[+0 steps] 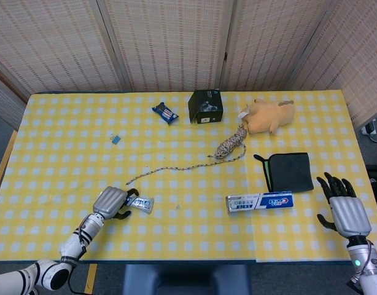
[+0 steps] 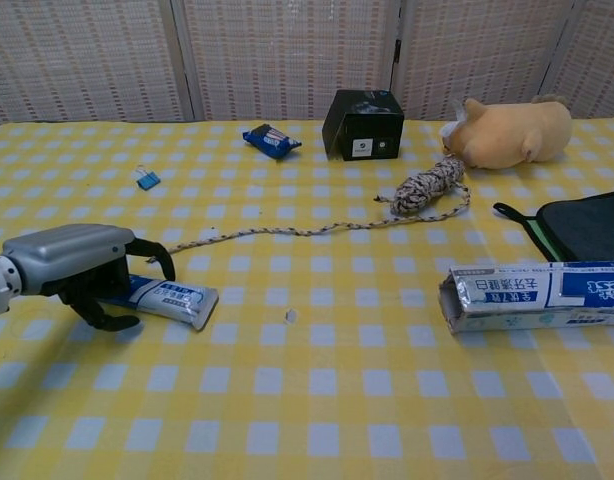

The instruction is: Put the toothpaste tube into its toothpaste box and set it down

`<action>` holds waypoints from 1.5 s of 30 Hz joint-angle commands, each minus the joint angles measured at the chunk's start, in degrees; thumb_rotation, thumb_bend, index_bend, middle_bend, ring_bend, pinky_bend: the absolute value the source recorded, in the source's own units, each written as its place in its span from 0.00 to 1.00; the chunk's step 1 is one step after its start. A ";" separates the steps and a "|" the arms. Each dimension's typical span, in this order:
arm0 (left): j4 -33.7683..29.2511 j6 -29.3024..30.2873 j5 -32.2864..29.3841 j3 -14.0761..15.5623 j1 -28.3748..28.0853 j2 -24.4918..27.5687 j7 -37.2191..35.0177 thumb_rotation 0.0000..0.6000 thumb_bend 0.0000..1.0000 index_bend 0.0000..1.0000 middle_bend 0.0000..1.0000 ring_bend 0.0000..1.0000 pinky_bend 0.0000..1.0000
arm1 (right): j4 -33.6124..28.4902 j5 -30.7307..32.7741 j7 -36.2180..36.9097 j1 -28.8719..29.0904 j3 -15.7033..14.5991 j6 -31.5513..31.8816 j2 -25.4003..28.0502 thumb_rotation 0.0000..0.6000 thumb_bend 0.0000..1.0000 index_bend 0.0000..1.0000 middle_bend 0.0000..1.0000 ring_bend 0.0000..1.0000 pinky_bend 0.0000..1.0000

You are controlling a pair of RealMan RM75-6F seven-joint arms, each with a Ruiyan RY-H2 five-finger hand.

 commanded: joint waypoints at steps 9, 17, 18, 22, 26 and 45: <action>1.36 0.05 -0.35 0.41 -0.72 -1.03 -0.41 1.00 0.35 0.47 1.00 1.00 1.00 | -0.07 0.07 -0.03 0.14 -0.15 -0.05 0.05 1.00 0.31 0.00 0.00 0.00 0.00; 1.40 4.29 2.13 0.89 0.07 -2.02 -0.90 1.00 0.35 0.70 1.00 1.00 1.00 | -0.19 -0.09 0.01 0.19 -0.36 -0.01 0.06 1.00 0.31 0.00 0.00 0.00 0.00; 1.32 5.00 2.51 0.85 0.29 -2.08 -1.65 1.00 0.35 0.72 1.00 1.00 1.00 | -0.22 -0.13 0.05 0.17 -0.40 0.03 0.08 1.00 0.31 0.00 0.00 0.00 0.00; -0.46 7.05 3.32 0.32 1.21 -1.39 -7.23 1.00 0.35 0.74 1.00 1.00 1.00 | -0.36 -0.46 -0.07 0.13 -0.62 0.16 0.09 1.00 0.31 0.00 0.00 0.00 0.00; -3.39 10.16 2.80 -1.19 2.82 -0.49 -13.03 1.00 0.36 0.75 1.00 1.00 1.00 | -0.28 -0.79 -0.20 0.20 -0.93 -0.05 -0.08 1.00 0.31 0.00 0.00 0.00 0.00; -22.73 4.98 -2.33 -4.96 4.86 13.36 -34.29 1.00 0.39 0.76 1.00 1.00 1.00 | 2.17 0.28 6.85 8.35 -0.10 -14.31 -2.44 1.00 0.31 0.00 0.00 0.00 0.00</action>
